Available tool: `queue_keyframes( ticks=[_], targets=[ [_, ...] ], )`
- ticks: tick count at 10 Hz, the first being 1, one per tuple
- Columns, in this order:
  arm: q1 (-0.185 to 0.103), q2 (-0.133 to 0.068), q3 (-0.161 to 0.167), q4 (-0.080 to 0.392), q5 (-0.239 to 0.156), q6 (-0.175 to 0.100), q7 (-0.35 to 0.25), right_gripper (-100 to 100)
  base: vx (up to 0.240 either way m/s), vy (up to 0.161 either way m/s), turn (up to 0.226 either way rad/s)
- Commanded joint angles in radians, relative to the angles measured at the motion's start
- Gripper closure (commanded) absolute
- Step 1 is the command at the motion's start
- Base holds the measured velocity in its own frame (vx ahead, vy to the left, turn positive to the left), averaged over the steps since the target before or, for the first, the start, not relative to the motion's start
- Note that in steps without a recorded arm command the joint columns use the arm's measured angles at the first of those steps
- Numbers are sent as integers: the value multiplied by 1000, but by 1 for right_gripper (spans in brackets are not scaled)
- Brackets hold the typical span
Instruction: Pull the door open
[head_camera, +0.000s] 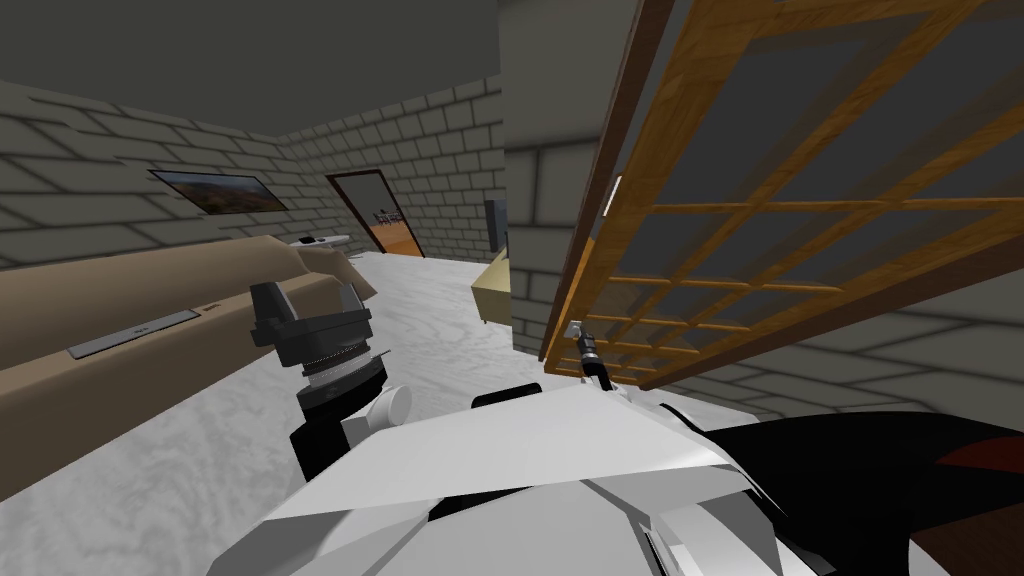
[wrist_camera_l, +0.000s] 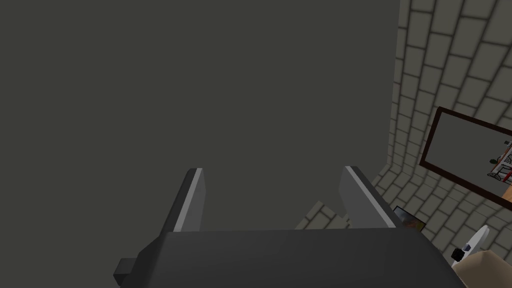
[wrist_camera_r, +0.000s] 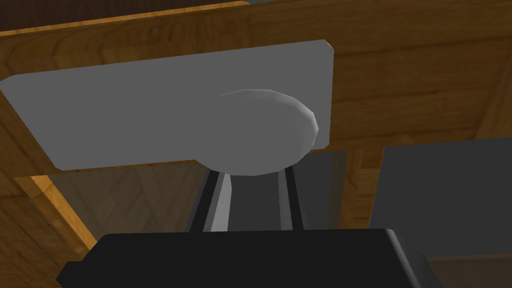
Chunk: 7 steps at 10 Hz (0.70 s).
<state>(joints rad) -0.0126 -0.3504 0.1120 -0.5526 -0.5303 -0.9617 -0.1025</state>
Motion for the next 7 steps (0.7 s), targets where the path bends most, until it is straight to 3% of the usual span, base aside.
queue_keyframes(
  ticks=[1, 7],
  targets=[
    [-22, 16, 7, 25, 8, -11, -50, 100, -41, -15, 41],
    [-31, 28, -4, 21, 9, -1, -184, 100, -44, -14, 32]
  ],
)
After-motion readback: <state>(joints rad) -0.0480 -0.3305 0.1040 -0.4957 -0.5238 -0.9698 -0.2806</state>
